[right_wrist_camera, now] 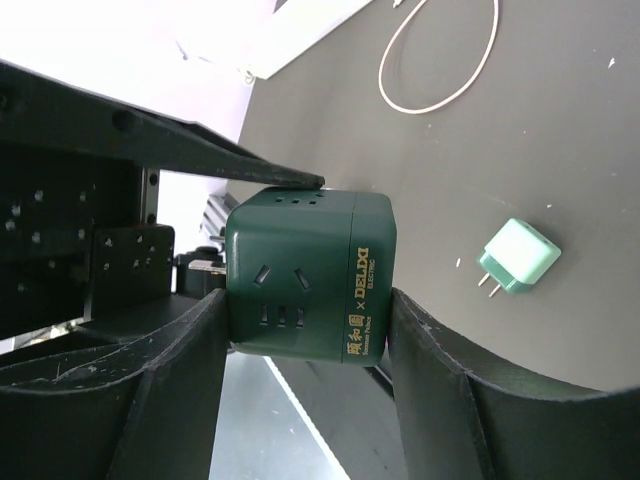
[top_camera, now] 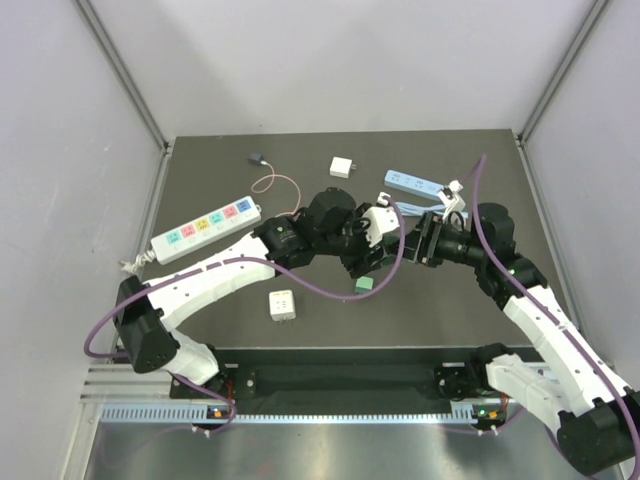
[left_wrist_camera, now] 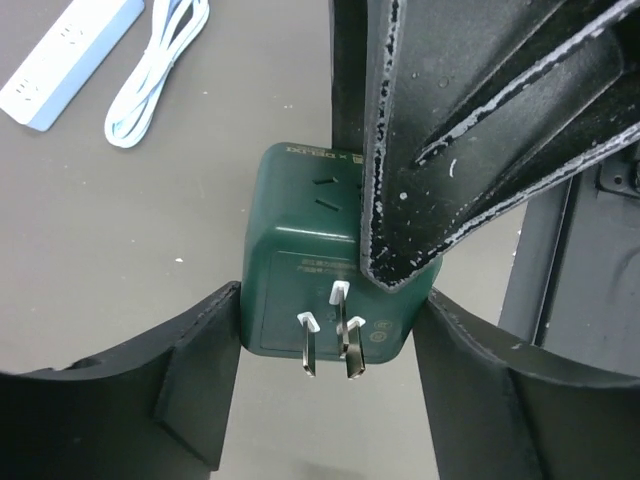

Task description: Insert the plug

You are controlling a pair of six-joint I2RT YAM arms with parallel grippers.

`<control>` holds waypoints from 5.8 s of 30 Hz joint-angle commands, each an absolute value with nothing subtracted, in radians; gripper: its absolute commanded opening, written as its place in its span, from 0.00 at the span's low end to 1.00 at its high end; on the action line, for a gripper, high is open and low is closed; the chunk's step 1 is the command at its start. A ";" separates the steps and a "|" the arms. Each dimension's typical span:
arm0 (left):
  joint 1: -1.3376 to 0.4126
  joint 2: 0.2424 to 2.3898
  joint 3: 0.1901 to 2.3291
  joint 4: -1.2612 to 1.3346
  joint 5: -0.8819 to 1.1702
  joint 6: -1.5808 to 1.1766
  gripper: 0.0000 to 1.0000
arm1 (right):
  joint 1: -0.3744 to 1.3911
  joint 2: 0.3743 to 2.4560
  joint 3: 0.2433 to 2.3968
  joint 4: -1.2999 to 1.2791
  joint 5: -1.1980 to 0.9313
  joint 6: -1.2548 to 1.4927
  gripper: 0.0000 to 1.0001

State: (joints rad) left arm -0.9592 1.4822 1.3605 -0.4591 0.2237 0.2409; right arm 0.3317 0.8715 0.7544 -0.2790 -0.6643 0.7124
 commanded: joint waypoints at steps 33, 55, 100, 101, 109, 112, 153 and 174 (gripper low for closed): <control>-0.928 1.221 1.081 0.253 0.586 -0.702 0.00 | 0.353 0.351 0.675 -0.092 -0.619 0.609 1.00; -0.930 1.319 1.132 0.545 0.805 -0.979 0.00 | 0.354 0.278 0.560 0.293 -0.706 0.920 0.81; -0.821 1.077 1.088 -0.405 0.071 -0.414 0.99 | 0.354 1.015 1.304 -0.607 0.004 0.514 0.00; -0.821 1.075 1.091 -0.437 0.027 -0.404 0.99 | 0.354 1.056 1.352 -0.620 0.047 0.512 0.00; -0.821 1.032 1.005 -0.466 -0.310 -0.365 0.99 | 0.342 1.530 1.620 -0.701 0.245 0.502 0.00; -0.821 1.013 0.967 -0.451 -0.293 -0.311 0.99 | 0.310 1.677 1.739 -0.706 0.249 0.499 0.00; -0.821 0.923 0.899 -0.428 -0.278 -0.261 0.99 | 0.169 2.195 2.083 -0.790 0.183 0.431 0.00; -0.821 0.923 0.900 -0.422 -0.284 -0.256 0.99 | 0.173 2.220 2.075 -0.787 0.213 0.457 0.00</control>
